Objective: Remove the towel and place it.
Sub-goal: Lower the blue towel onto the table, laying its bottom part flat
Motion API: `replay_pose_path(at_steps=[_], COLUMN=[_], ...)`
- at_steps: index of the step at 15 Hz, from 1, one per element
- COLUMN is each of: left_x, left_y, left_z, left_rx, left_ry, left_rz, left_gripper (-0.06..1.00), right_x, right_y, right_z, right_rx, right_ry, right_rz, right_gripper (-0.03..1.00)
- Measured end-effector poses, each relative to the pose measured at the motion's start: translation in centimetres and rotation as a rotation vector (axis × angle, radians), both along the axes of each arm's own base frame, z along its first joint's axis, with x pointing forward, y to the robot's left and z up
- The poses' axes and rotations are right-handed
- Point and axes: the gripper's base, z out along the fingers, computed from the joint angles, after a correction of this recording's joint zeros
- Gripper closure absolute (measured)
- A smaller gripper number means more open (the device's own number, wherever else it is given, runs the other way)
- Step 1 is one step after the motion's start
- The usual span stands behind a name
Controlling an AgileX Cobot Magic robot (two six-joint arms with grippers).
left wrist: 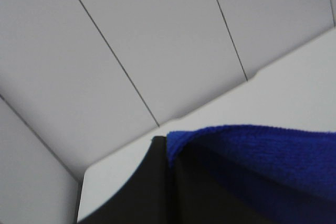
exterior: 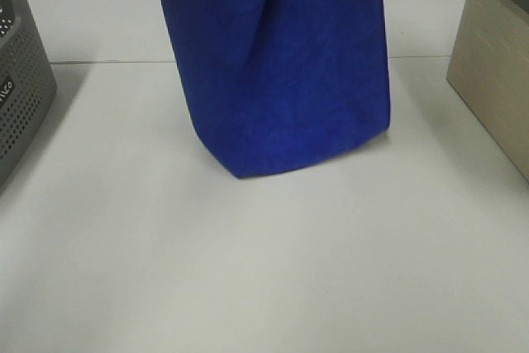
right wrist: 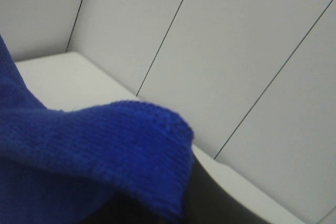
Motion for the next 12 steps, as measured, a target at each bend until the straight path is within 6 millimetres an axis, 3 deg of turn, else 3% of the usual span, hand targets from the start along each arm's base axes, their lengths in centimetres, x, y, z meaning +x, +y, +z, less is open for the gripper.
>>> replay_pose_path(at_steps=[2, 4, 12], left_x=[2.1, 2.5, 2.0], left_y=[0.9, 1.0, 1.4], left_z=[-0.6, -0.7, 1.2], left_rx=[-0.044, -0.030, 0.000], left_ry=[-0.084, -0.112, -0.175], left_rz=[-0.043, -0.051, -0.031], left_gripper=[0.94, 0.94, 0.94], right_x=[3.0, 4.0, 3.8], right_y=[0.5, 0.5, 0.4], right_z=[-0.8, -1.2, -1.1], right_rx=[0.031, 0.025, 0.002], right_ry=[-0.024, -0.008, 0.034], right_rz=[-0.015, -0.022, -0.024], right_gripper=[0.95, 0.95, 0.95])
